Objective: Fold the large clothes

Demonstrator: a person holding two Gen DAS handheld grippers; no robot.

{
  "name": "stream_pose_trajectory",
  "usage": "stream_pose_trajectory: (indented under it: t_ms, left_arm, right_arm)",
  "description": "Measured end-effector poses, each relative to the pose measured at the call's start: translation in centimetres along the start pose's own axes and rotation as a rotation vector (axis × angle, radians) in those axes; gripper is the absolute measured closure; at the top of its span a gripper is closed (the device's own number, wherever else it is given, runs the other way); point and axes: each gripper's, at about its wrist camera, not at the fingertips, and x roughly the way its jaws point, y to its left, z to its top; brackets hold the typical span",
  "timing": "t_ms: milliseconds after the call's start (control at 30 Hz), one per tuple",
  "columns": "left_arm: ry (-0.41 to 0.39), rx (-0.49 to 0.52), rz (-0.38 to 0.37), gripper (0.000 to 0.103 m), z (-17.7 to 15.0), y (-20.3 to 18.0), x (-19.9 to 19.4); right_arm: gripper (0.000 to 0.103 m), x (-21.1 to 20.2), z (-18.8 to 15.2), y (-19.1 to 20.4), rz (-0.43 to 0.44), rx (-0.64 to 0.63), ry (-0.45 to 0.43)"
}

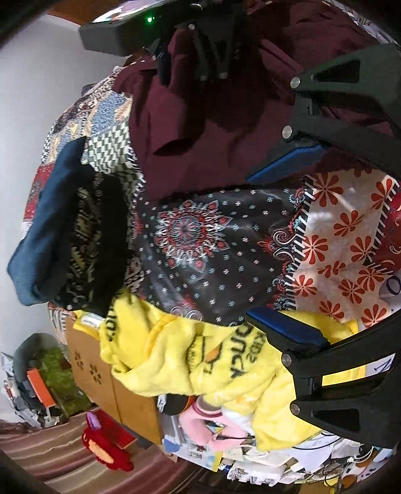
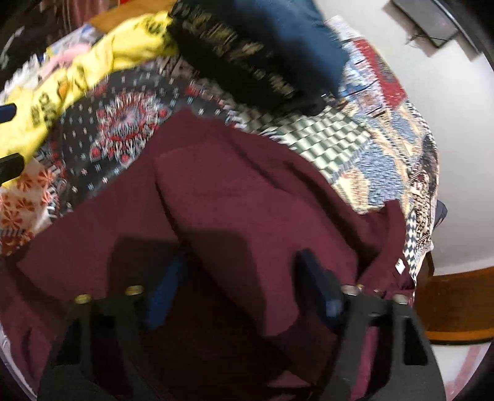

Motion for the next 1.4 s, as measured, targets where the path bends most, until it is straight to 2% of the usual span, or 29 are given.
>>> stream_pose_trajectory:
  t_ms: [100,200,300,367,500,567,767,833,933,1067,1167,1300,1400]
  left_arm:
    - [0.021,0.005,-0.016,0.022,-0.2,-0.4,0.7]
    - [0.037,0.009,-0.035,0.022,-0.1,-0.9,1.3]
    - [0.082,0.002,-0.095,0.022,-0.2,-1.9,2.3]
    - [0.089,0.03,-0.101,0.022,-0.3,-2.9,2.6]
    - [0.089,0.102,-0.114,0.022,-0.1,-5.3,2.4]
    - [0.087,0.128,-0.146,0.022,0.1,-6.6,1.9]
    - [0.078,0.216,-0.172,0.022,0.2,-10.8,1.0]
    - [0.076,0.257,-0.18,0.022,0.1,-12.6,0.6]
    - [0.068,0.302,-0.192,0.022,-0.2,-14.8,0.0]
    - [0.064,0.363,-0.19,0.022,-0.9,-17.4,-0.2]
    - [0.054,0.401,-0.15,0.022,-1.4,-18.5,-0.1]
    - [0.034,0.414,-0.132,0.022,-1.6,-18.7,-0.3]
    - [0.023,0.425,-0.13,0.022,-1.7,-18.7,-0.4]
  right_arm:
    - [0.065,-0.5,-0.2,0.2,-0.035,-0.025,-0.051]
    - [0.076,-2.0,-0.9,-0.4,-0.031,-0.015,-0.104]
    - [0.079,-4.4,-1.4,-2.3,-0.018,0.052,-0.171]
    - [0.08,-6.7,-2.0,-4.3,-0.002,0.13,-0.228]
    - [0.083,-11.0,-4.5,-10.0,-0.003,0.31,-0.335]
    - [0.084,-12.9,-6.2,-12.9,-0.018,0.391,-0.385]
    - [0.085,-15.7,-11.6,-21.2,-0.06,0.634,-0.501]
    - [0.085,-16.3,-14.2,-23.8,-0.044,0.72,-0.535]
    - [0.085,-15.8,-17.4,-25.7,0.008,0.825,-0.56]
    - [0.085,-12.6,-20.8,-25.7,0.02,0.907,-0.495]
    - [0.085,-8.6,-24.0,-25.7,0.059,0.997,-0.384]
    - [0.072,-3.5,-29.1,-25.7,0.099,1.154,-0.187]
    - [0.067,-0.7,-32.2,-24.7,0.18,1.251,-0.093]
